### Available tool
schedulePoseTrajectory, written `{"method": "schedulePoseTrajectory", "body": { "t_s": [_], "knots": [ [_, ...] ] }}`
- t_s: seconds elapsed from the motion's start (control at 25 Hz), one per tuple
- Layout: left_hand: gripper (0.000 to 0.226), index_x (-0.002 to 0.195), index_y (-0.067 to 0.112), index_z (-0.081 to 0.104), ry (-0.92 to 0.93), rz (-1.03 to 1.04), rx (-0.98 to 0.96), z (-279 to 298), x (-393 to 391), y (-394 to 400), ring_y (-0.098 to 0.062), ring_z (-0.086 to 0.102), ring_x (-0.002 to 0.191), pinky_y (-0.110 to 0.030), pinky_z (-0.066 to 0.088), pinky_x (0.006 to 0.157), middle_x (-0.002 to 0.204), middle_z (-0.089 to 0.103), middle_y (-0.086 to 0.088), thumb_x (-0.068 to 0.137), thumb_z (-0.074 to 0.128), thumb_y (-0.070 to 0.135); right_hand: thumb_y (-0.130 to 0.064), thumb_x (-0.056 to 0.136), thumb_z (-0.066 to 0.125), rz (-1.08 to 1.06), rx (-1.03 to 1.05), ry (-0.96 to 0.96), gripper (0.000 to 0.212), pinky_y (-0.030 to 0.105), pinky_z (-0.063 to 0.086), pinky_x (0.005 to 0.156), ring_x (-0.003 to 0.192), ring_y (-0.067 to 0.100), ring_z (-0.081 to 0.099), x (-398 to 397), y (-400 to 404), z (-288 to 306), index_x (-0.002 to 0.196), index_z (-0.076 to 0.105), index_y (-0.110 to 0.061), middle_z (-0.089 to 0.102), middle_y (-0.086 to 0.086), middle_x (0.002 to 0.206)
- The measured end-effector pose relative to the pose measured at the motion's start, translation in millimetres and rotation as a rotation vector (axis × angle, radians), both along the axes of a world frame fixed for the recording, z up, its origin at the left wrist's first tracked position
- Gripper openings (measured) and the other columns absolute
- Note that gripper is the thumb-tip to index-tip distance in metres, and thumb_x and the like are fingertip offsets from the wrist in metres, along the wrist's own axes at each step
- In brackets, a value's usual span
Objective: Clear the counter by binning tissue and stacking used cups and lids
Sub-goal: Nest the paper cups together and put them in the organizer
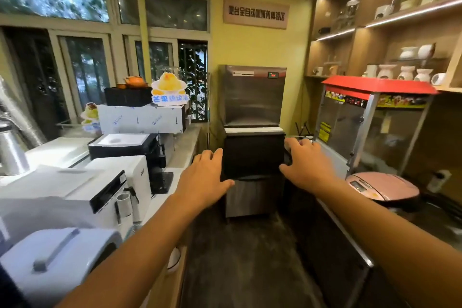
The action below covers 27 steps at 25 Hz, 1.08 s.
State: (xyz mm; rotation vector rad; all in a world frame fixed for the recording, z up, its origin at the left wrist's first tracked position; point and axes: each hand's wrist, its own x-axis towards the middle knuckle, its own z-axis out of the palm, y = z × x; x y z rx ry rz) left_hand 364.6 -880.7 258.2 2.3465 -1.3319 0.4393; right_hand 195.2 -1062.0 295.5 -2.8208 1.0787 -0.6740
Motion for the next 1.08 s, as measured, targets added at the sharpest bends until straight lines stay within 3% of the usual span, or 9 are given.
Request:
{"method": "schedulePoseTrajectory", "body": {
  "t_s": [0.28,0.52,0.64,0.8,1.08],
  "knots": [
    [0.086,0.153,0.022,0.025,0.005,0.124,0.043,-5,3,57,-0.027,0.04,0.138,-0.043,0.046,0.103,0.153,0.039,-0.006,0.086,0.068,0.055,-0.038,0.086,0.068,0.132,-0.001,-0.025,0.074,0.047,0.046,0.101,0.136,0.035,0.037,37,48,-5,0.149,0.032,-0.025,0.042,0.013,0.148],
    [0.085,0.153,0.026,0.024,0.03,0.446,0.105,4,-23,139,-0.027,0.039,0.141,-0.045,0.043,0.108,0.158,0.035,-0.005,0.087,0.068,0.056,-0.038,0.087,0.067,0.456,0.0,-0.062,0.067,0.049,0.049,0.099,0.131,0.037,0.04,69,110,-13,0.145,0.037,-0.021,0.045,0.015,0.143],
    [0.084,0.153,0.022,0.025,0.018,0.628,0.163,1,-66,198,-0.03,0.039,0.14,-0.046,0.042,0.107,0.156,0.036,-0.009,0.088,0.067,0.053,-0.04,0.086,0.069,0.651,0.096,-0.147,0.07,0.051,0.043,0.105,0.134,0.037,0.04,75,156,-22,0.146,0.037,-0.024,0.045,0.013,0.147],
    [0.089,0.155,0.017,0.022,0.021,0.901,0.217,-1,-137,280,-0.033,0.04,0.135,-0.047,0.045,0.101,0.15,0.039,-0.012,0.087,0.067,0.054,-0.046,0.085,0.07,0.913,0.199,-0.102,0.073,0.052,0.042,0.105,0.136,0.037,0.039,63,236,-41,0.147,0.036,-0.026,0.044,0.013,0.149],
    [0.09,0.155,0.019,0.021,0.068,1.312,0.238,17,-272,426,-0.034,0.038,0.139,-0.048,0.045,0.104,0.152,0.037,-0.013,0.086,0.068,0.054,-0.041,0.085,0.067,1.368,0.159,-0.098,0.07,0.052,0.047,0.094,0.127,0.041,0.038,-2,412,-37,0.145,0.036,-0.02,0.046,0.018,0.138]
  ]
}}
